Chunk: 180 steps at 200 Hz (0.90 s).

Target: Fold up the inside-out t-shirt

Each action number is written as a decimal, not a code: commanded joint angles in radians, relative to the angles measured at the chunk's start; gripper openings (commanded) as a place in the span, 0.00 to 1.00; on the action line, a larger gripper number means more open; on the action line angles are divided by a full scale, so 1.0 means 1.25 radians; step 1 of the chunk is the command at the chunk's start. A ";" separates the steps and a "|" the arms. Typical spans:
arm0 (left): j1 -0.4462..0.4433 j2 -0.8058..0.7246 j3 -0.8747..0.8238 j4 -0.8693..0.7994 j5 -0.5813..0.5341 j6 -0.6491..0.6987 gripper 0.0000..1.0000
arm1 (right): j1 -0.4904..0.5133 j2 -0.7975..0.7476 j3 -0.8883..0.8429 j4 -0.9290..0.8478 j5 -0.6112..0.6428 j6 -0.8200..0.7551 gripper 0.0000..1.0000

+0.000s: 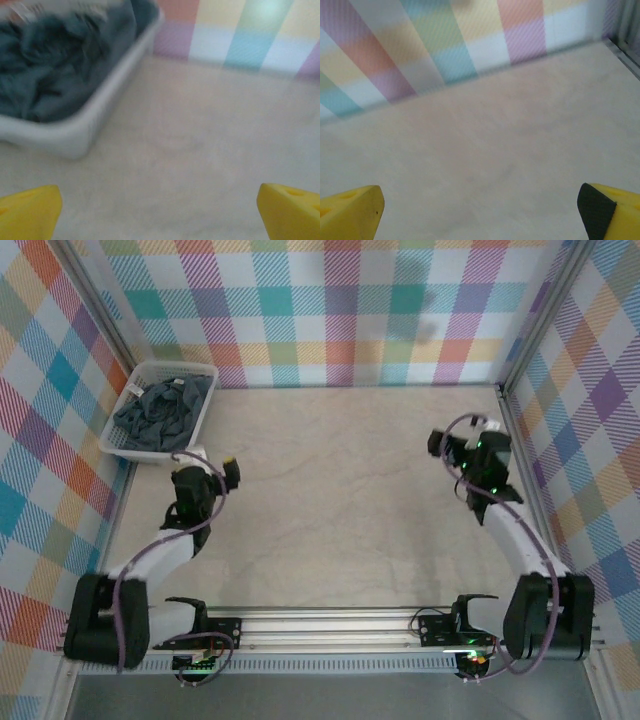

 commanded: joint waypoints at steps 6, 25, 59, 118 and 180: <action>0.040 0.007 0.264 -0.351 -0.048 -0.190 1.00 | 0.082 0.038 0.148 -0.287 -0.169 0.134 1.00; 0.112 0.182 0.513 -0.606 0.028 -0.267 1.00 | 0.150 0.131 0.285 -0.399 -0.243 0.107 1.00; 0.226 0.476 0.833 -0.759 0.162 -0.342 1.00 | 0.189 0.212 0.389 -0.499 -0.299 0.117 1.00; 0.289 0.971 1.433 -0.906 0.414 -0.302 1.00 | 0.189 0.172 0.334 -0.518 -0.292 0.120 1.00; 0.306 1.072 1.483 -0.784 0.601 -0.343 0.00 | 0.189 0.136 0.339 -0.539 -0.266 0.121 1.00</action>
